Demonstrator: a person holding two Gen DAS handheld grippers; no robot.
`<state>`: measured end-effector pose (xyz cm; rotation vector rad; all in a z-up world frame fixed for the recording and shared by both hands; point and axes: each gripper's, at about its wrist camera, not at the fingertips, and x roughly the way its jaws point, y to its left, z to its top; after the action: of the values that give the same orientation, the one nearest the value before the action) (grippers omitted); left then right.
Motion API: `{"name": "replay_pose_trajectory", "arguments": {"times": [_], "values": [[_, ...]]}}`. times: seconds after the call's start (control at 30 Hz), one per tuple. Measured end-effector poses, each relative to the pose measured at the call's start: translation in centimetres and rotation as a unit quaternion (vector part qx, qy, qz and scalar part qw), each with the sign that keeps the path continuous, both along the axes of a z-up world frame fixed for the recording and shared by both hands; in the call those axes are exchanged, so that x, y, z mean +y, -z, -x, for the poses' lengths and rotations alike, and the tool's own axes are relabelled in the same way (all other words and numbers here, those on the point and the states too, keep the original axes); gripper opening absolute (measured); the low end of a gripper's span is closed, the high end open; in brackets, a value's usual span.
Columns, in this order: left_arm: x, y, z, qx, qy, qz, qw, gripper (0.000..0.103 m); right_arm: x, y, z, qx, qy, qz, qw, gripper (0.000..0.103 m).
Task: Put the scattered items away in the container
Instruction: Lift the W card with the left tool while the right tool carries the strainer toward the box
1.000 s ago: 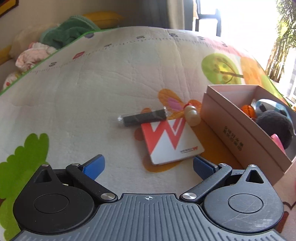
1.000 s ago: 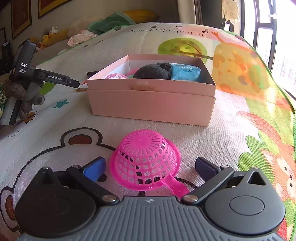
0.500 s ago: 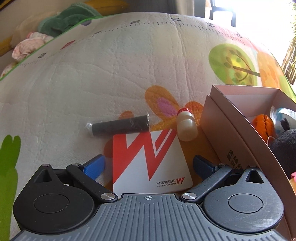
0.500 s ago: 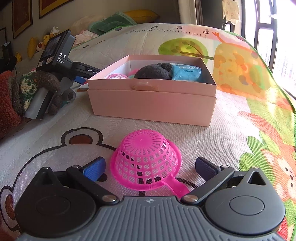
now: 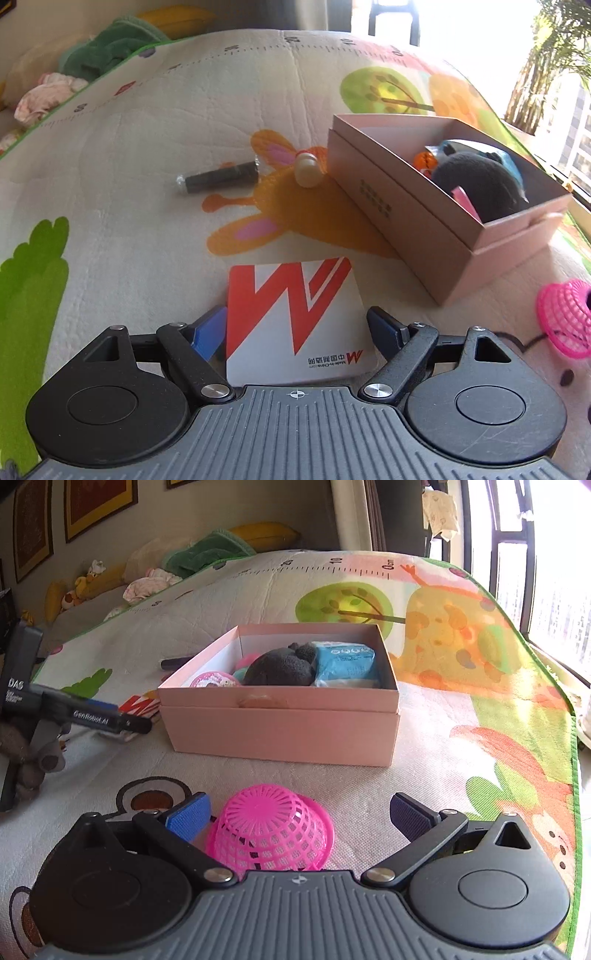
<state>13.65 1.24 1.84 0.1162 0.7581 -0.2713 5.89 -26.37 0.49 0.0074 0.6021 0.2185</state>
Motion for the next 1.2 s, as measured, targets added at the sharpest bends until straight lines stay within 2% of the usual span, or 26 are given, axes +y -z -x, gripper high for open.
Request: {"name": "replay_pose_trajectory", "arguments": {"times": [0.17, 0.23, 0.37, 0.47, 0.57, 0.63, 0.77, 0.83, 0.93, 1.0, 1.2], "values": [[-1.3, 0.0, 5.1, 0.003, 0.033, 0.029, 0.999, 0.087, -1.5, -1.3, -3.9, -0.009, 0.033, -0.009, 0.999, 0.103], [-1.7, 0.1, 6.3, -0.001, 0.039, 0.027, 0.9989, 0.093, -1.9, -1.1, -6.3, -0.007, 0.05, -0.021, 0.999, 0.103], [-1.8, -0.1, 7.5, -0.008, 0.052, 0.019, 0.9984, 0.096, -1.6, -0.9, -8.4, 0.016, 0.027, -0.068, 0.997, 0.103], [-1.6, -0.2, 7.5, -0.008, 0.053, 0.016, 0.9984, 0.097, -0.3, -1.4, -8.3, 0.015, 0.018, -0.076, 0.997, 0.103], [-1.5, -0.1, 7.1, -0.007, 0.047, 0.017, 0.9987, 0.098, 0.3, -2.0, -7.7, 0.015, -0.035, -0.102, 0.994, 0.103], [-1.6, -0.1, 6.8, -0.007, 0.042, 0.016, 0.999, 0.1, 1.0, -2.5, -6.6, 0.004, -0.057, -0.079, 0.995, 0.103], [-1.5, -0.1, 6.7, -0.008, 0.039, 0.018, 0.999, 0.1, 1.9, -2.8, -3.8, -0.023, -0.11, 0.016, 0.994, 0.103], [-1.5, -0.1, 6.7, -0.006, 0.037, 0.021, 0.9991, 0.1, 2.4, -1.8, -2.1, -0.013, -0.143, 0.077, 0.987, 0.103], [-1.5, -0.1, 6.6, -0.002, 0.037, 0.023, 0.999, 0.101, 3.3, 0.7, 0.4, 0.001, -0.195, 0.145, 0.97, 0.103], [-1.7, -0.2, 6.6, -0.002, 0.039, 0.019, 0.9991, 0.101, 3.4, 1.8, 1.5, 0.001, -0.202, 0.151, 0.968, 0.103], [-1.8, -0.5, 7.1, -0.005, 0.038, 0.01, 0.9992, 0.101, 0.9, 1.8, 0.6, 0.043, -0.153, 0.076, 0.984, 0.103]]}}
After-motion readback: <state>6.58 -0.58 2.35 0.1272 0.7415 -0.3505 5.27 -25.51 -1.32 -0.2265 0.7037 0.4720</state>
